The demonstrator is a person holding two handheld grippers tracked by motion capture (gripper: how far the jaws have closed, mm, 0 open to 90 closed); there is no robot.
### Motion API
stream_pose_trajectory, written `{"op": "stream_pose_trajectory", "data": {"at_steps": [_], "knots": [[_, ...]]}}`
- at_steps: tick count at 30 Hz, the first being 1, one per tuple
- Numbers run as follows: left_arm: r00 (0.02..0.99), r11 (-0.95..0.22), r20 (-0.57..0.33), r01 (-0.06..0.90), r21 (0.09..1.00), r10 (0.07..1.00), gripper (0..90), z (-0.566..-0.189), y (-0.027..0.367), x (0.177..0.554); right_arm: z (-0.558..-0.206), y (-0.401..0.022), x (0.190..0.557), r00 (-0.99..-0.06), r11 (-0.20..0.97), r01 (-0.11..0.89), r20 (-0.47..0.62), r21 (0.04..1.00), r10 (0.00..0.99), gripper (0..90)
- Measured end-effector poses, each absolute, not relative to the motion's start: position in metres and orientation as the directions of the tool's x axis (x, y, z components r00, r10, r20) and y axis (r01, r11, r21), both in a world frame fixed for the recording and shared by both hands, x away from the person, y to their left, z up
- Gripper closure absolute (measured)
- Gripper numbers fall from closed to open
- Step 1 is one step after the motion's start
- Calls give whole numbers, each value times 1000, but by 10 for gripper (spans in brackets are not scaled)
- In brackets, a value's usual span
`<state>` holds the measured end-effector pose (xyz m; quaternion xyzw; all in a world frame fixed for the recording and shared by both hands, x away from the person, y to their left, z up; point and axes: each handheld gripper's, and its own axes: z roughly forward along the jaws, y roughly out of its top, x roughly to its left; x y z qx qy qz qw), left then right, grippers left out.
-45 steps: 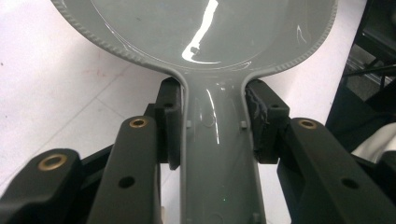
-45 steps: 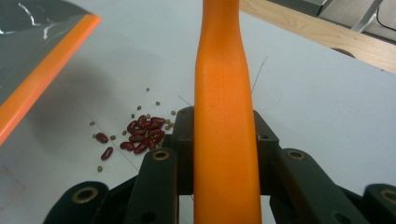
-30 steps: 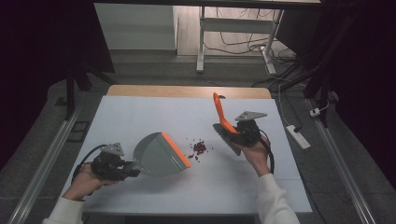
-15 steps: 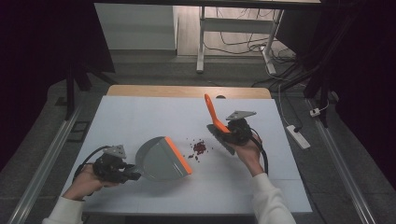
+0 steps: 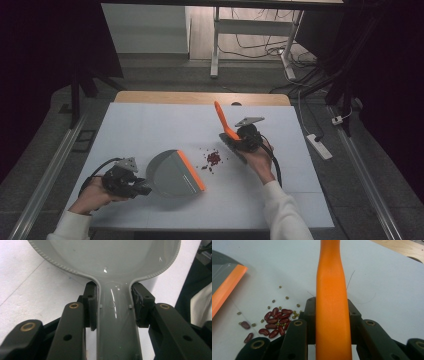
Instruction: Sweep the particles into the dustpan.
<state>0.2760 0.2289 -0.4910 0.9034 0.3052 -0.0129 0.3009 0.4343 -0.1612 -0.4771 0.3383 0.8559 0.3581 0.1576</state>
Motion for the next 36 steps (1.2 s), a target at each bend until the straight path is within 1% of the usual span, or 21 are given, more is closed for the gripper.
{"op": "stream_pose_trajectory", "data": {"at_steps": [6, 9, 12, 22, 32, 36], "knots": [[814, -652, -192, 560, 511, 549, 613, -496, 223, 277, -483, -150, 442, -727, 540, 460, -50, 704, 684, 700], [813, -652, -192, 562, 509, 550, 614, -497, 221, 278, -484, -146, 444, -732, 539, 460, -42, 706, 680, 701], [812, -651, -194, 564, 508, 551, 614, -497, 221, 278, -487, -140, 444, -742, 563, 449, -61, 694, 667, 700], [809, -651, -192, 566, 506, 555, 614, -497, 219, 279, -492, -139, 445, -744, 570, 467, -48, 677, 667, 701], [808, -652, -192, 568, 503, 557, 614, -498, 217, 279, -494, -135, 444, -749, 556, 474, -20, 683, 662, 701], [806, -648, -194, 571, 505, 559, 614, -498, 216, 279, -494, -130, 441, -760, 571, 464, -27, 678, 650, 701]]}}
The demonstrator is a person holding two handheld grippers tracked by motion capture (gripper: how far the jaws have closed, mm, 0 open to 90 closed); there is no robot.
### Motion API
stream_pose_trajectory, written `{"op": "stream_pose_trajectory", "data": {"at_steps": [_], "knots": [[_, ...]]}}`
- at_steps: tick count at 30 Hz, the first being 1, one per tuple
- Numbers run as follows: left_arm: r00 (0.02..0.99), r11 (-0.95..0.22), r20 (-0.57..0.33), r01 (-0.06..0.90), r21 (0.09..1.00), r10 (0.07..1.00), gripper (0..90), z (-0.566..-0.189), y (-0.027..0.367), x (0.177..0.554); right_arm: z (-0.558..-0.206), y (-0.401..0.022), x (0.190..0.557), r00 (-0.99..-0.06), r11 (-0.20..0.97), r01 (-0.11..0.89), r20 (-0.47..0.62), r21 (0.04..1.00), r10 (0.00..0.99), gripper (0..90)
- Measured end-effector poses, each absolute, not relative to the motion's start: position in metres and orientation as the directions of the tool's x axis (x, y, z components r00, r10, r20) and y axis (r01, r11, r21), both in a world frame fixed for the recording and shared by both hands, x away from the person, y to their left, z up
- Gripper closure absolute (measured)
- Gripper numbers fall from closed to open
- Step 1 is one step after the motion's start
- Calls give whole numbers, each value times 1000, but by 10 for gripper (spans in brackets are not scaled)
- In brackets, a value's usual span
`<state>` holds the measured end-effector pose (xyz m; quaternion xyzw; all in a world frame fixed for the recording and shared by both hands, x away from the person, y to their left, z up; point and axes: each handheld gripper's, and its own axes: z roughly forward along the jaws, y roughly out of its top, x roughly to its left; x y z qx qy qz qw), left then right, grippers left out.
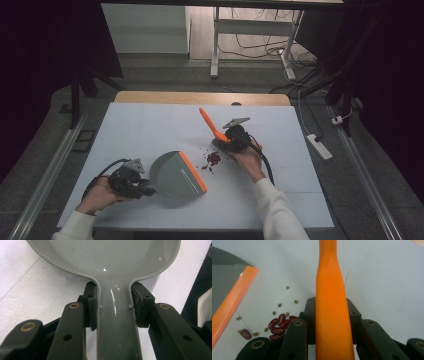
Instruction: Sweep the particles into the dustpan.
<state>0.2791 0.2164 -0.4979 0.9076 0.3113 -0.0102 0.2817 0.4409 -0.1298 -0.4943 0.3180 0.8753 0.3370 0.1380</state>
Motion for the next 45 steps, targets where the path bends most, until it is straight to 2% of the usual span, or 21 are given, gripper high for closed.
{"op": "stream_pose_trajectory", "data": {"at_steps": [22, 45], "knots": [[803, -642, -203, 577, 505, 561, 614, -499, 214, 279, -496, -104, 423, -822, 627, 397, -45, 670, 568, 700], [803, -645, -205, 577, 501, 560, 614, -499, 212, 278, -499, -75, 402, -864, 629, 368, 3, 685, 503, 700]]}}
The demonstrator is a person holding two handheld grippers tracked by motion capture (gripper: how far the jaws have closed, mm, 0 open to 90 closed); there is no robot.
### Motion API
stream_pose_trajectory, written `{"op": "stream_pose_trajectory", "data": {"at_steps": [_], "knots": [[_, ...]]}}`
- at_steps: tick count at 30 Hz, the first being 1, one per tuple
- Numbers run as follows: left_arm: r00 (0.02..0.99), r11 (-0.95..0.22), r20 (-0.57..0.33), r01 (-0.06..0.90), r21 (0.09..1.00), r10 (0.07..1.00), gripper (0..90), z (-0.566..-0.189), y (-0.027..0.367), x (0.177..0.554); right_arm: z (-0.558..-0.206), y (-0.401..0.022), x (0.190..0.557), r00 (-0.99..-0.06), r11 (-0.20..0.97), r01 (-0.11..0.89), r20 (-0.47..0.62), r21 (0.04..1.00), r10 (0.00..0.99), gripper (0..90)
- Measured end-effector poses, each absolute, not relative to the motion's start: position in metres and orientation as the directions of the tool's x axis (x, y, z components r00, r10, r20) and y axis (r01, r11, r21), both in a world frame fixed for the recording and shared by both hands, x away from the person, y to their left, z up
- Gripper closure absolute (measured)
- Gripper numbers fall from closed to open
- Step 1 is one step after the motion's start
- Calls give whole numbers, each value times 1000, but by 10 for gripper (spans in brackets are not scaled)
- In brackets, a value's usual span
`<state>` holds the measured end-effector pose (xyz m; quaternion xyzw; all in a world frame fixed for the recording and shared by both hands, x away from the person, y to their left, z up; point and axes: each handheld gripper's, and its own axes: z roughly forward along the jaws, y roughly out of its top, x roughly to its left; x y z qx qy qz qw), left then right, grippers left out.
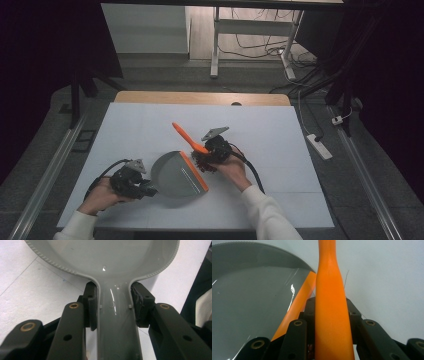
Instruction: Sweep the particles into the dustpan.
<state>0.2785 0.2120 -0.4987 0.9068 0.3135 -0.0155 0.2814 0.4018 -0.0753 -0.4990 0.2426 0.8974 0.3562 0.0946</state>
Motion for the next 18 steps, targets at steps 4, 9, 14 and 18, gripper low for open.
{"op": "stream_pose_trajectory", "data": {"at_steps": [4, 9, 14, 18], "knots": [[804, -646, -205, 576, 500, 558, 614, -499, 212, 279, -500, -72, 400, -865, 618, 372, 16, 692, 502, 700], [805, -647, -205, 576, 501, 557, 614, -499, 212, 279, -501, -68, 397, -871, 603, 384, 57, 700, 489, 700], [805, -648, -205, 575, 499, 557, 614, -499, 212, 279, -500, -57, 386, -881, 600, 370, 63, 709, 470, 700], [805, -647, -205, 575, 501, 557, 614, -500, 212, 279, -498, -50, 379, -890, 596, 357, 67, 719, 452, 700]]}}
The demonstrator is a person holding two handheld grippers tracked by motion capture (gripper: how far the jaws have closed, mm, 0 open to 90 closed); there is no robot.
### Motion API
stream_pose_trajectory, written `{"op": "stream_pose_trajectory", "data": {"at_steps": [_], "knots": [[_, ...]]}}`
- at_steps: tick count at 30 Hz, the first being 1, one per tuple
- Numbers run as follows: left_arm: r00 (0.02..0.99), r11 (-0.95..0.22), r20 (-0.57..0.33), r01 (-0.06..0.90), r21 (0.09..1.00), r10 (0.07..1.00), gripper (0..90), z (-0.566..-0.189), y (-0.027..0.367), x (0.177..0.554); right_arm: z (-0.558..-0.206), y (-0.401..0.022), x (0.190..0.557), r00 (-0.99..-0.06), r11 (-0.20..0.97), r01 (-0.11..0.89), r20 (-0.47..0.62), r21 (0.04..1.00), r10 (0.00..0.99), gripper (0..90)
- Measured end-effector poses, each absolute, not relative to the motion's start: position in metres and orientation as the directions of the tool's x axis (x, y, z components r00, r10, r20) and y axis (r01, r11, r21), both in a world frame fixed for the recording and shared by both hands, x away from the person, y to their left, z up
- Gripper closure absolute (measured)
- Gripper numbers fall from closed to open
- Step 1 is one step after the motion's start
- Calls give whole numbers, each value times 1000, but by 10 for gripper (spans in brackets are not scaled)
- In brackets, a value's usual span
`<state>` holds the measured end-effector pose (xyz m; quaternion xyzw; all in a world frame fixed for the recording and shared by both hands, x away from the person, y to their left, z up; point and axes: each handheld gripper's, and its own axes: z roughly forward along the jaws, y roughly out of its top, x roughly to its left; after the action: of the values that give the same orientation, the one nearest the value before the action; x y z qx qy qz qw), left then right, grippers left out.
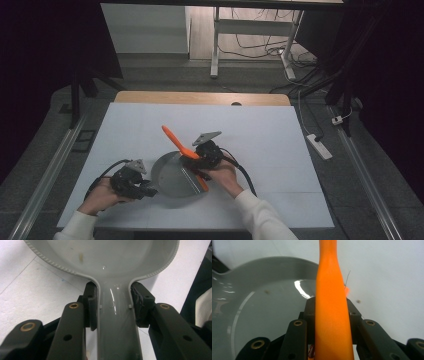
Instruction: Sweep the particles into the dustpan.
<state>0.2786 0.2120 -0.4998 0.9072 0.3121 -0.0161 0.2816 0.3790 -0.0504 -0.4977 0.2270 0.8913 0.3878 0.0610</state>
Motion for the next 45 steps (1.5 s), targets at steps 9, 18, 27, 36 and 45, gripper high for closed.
{"op": "stream_pose_trajectory", "data": {"at_steps": [9, 18, 27, 36, 45], "knots": [[806, -647, -207, 574, 502, 555, 613, -501, 212, 279, -489, -39, 366, -916, 578, 314, 80, 754, 393, 701], [804, -647, -206, 576, 499, 557, 614, -502, 213, 279, -475, -72, 386, -854, 514, 340, 29, 788, 520, 701], [806, -648, -209, 575, 500, 554, 613, -503, 214, 279, -494, -73, 415, -817, 532, 382, 7, 756, 576, 701], [807, -648, -208, 573, 502, 552, 613, -503, 214, 279, -505, -54, 422, -845, 585, 364, -8, 725, 535, 701], [807, -648, -209, 573, 502, 552, 614, -503, 214, 279, -504, -52, 402, -877, 588, 367, 58, 720, 477, 701]]}}
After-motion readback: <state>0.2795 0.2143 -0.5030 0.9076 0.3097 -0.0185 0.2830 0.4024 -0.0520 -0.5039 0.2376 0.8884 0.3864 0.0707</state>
